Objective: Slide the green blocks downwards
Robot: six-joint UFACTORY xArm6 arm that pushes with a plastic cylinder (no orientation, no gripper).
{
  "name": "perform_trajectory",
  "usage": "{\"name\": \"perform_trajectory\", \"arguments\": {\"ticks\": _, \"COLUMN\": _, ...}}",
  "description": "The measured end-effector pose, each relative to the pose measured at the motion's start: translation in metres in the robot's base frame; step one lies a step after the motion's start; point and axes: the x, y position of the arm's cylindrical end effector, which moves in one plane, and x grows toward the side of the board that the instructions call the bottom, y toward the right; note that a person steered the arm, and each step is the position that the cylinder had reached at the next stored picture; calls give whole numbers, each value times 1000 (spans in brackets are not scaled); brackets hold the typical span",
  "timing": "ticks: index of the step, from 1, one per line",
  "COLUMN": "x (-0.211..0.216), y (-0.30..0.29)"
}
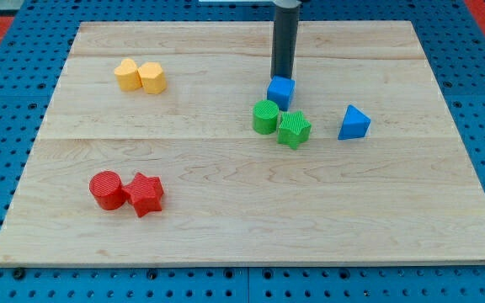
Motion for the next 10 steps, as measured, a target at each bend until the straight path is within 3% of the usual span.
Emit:
{"name": "perform_trajectory", "arguments": {"ticks": 1, "x": -30, "y": -88}}
{"name": "perform_trajectory", "arguments": {"ticks": 2, "x": -12, "y": -90}}
{"name": "perform_trajectory", "arguments": {"ticks": 4, "x": 52, "y": 30}}
{"name": "perform_trajectory", "arguments": {"ticks": 5, "x": 58, "y": 35}}
{"name": "perform_trajectory", "arguments": {"ticks": 7, "x": 110, "y": -16}}
{"name": "perform_trajectory", "arguments": {"ticks": 8, "x": 107, "y": -3}}
{"name": "perform_trajectory", "arguments": {"ticks": 9, "x": 44, "y": -3}}
{"name": "perform_trajectory", "arguments": {"ticks": 10, "x": 32, "y": -53}}
